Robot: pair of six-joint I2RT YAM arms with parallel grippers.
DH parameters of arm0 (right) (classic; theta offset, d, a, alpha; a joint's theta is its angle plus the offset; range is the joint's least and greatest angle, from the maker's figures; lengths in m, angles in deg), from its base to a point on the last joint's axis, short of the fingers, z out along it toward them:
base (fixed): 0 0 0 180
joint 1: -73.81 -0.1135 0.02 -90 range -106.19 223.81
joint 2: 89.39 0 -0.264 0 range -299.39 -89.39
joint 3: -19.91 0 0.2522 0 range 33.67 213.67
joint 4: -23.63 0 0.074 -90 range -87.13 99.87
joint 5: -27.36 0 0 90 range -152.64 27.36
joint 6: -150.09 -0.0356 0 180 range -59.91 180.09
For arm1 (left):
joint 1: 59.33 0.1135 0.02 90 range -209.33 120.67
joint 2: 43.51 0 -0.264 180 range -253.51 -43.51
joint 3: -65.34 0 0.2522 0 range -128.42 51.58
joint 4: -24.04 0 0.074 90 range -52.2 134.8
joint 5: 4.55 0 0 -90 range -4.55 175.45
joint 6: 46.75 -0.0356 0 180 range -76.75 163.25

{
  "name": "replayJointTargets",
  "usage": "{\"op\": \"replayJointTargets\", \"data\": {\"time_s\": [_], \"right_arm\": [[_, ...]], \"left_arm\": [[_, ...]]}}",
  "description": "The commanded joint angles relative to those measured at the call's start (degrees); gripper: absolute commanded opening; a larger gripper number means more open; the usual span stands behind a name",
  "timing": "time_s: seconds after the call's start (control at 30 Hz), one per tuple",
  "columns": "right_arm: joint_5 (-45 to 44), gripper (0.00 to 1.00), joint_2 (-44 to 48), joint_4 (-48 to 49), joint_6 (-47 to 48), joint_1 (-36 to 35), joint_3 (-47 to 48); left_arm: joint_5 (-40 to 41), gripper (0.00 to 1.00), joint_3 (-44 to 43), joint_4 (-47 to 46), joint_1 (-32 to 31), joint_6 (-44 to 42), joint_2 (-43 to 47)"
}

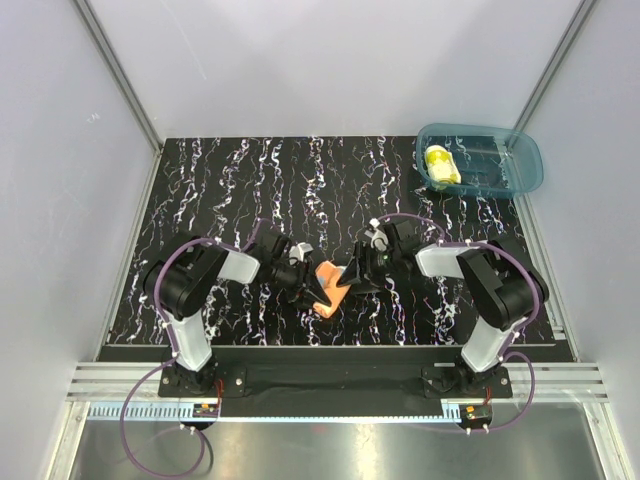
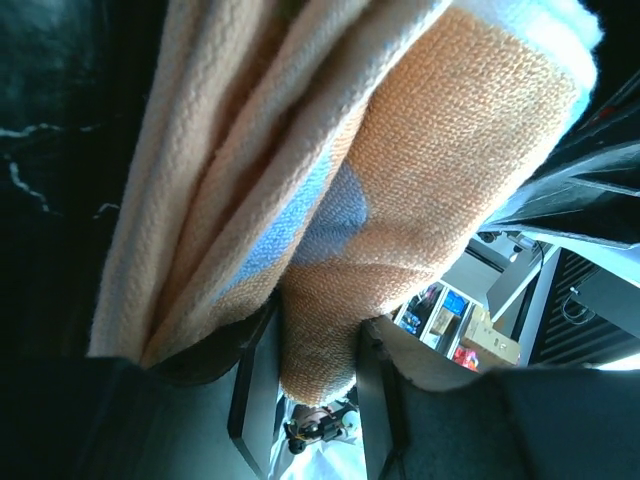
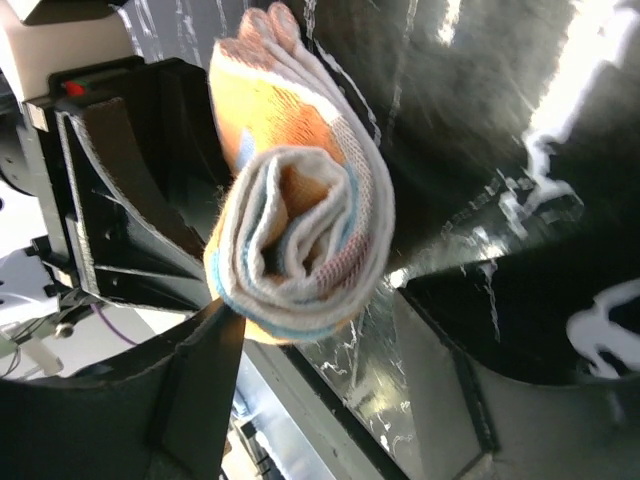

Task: Roll the towels
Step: Roll the towel

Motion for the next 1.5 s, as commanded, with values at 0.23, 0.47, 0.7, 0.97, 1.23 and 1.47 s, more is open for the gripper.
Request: {"op": "replayJointTargets", "data": {"time_s": [0.23,0.47,0.7,0.97,1.23,1.47], "right_arm": [[1.06,0.45,-5.46,6.2,-1.05,-2.24,2.02],[-1.48,0.27,-4.85,0.06,0.8,-2.5,4.39],[-4.21,0.23,-3.17,-7.68,2.29,-3.03,7.02],[-6.14,0.22,-1.95,-12.6,2.47,-4.17,9.66],[-7.55,0.21,-1.33,-16.47,2.56,-4.88,11.95],[-8.34,0.2,-1.77,-19.46,3.35,-5.41,14.41]], "left_arm": [[3.22,0.41,0.53,4.92,0.85,-3.18,-0.94],[11.13,0.51,-2.81,16.09,0.76,-9.16,3.71],[24.73,0.57,-6.68,29.35,-0.29,-14.52,10.38],[41.6,0.66,-12.56,39.91,-4.85,-16.55,18.55],[63.24,0.66,-19.15,43.26,-18.12,-18.57,26.74],[73.53,0.64,-22.23,42.56,-30.86,-20.77,25.61]]}}
